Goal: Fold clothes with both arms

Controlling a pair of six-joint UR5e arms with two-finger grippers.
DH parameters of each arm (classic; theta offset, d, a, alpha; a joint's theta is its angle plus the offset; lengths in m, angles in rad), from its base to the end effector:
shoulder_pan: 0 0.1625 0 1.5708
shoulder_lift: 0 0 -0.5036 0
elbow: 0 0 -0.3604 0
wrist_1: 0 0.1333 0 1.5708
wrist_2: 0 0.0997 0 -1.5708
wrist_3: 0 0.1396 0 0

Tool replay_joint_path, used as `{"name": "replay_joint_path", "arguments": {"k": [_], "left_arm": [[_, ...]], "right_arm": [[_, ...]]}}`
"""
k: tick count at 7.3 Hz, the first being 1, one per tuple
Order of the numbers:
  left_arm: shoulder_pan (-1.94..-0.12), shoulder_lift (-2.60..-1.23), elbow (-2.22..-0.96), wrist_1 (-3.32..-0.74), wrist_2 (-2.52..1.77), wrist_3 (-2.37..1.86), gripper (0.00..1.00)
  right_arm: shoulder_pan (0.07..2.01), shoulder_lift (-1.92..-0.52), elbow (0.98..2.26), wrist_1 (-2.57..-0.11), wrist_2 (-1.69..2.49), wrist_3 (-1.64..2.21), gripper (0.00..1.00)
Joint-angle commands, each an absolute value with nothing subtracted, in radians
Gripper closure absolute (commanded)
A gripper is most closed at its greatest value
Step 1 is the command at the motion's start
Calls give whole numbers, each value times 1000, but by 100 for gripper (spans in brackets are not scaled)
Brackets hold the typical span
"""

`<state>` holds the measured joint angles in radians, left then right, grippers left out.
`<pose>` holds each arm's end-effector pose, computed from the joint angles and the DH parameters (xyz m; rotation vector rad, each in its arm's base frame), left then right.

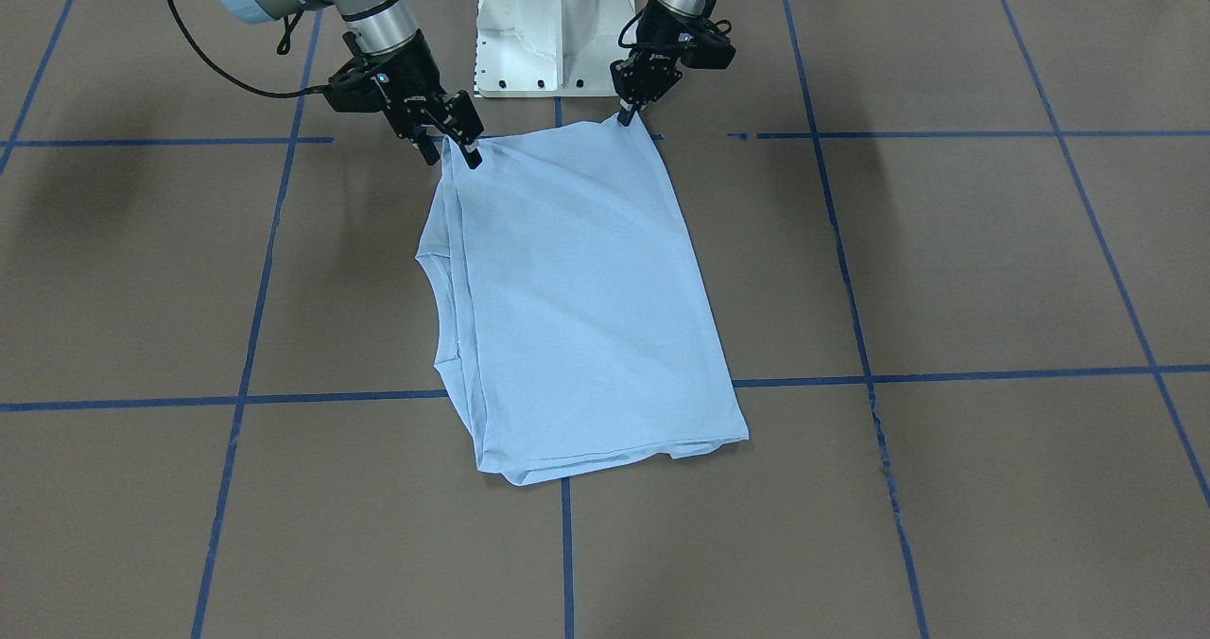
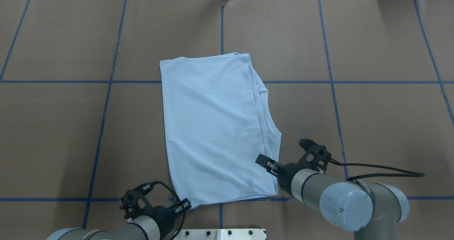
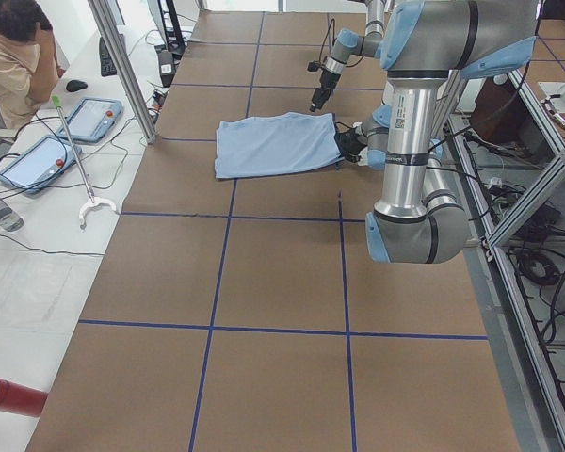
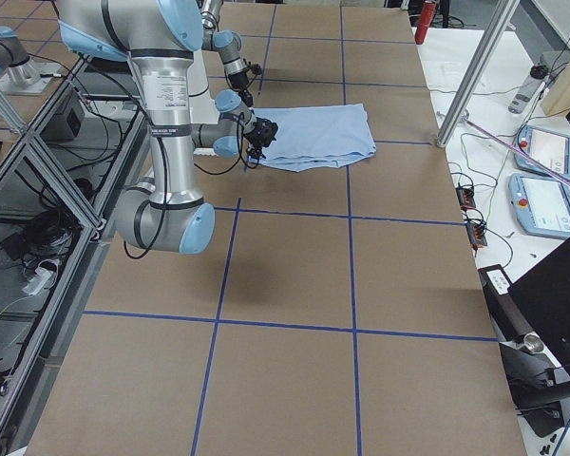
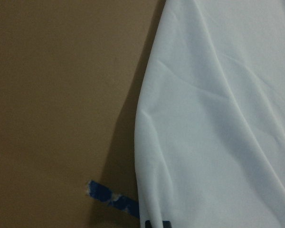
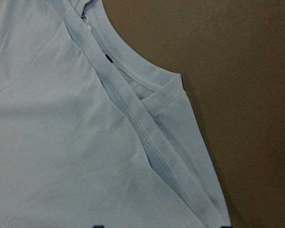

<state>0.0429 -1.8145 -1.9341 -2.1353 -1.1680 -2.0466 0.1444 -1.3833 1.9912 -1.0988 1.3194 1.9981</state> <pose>0.5822 -0.1632 0.4037 0.0481 1.2266 -0.6137 -0.5260 -0.2463 0.4272 0.0742 -1.1163 0.6477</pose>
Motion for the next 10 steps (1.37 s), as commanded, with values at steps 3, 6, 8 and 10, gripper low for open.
{"name": "replay_joint_path", "arguments": {"k": [3,6,8,10], "left_arm": [[43,-1818,-1934,-2135,-1169,-2046,100],[43,-1818,-1933,-2135,-1167,-2046,100],[43,-1818,-1934,-2135,-1167,-2046,100],[43,-1818,-1934,-2135,-1167,-2046,100]], "right_arm": [[88,-1264,1983,-1377,1316,2098,12],[71,-1264,1977,-1391,1316,2109,12],[63,-1261,1968,-1404,1316,2121,12],[60,-1256,1954,-1402,1316,2138,12]]}}
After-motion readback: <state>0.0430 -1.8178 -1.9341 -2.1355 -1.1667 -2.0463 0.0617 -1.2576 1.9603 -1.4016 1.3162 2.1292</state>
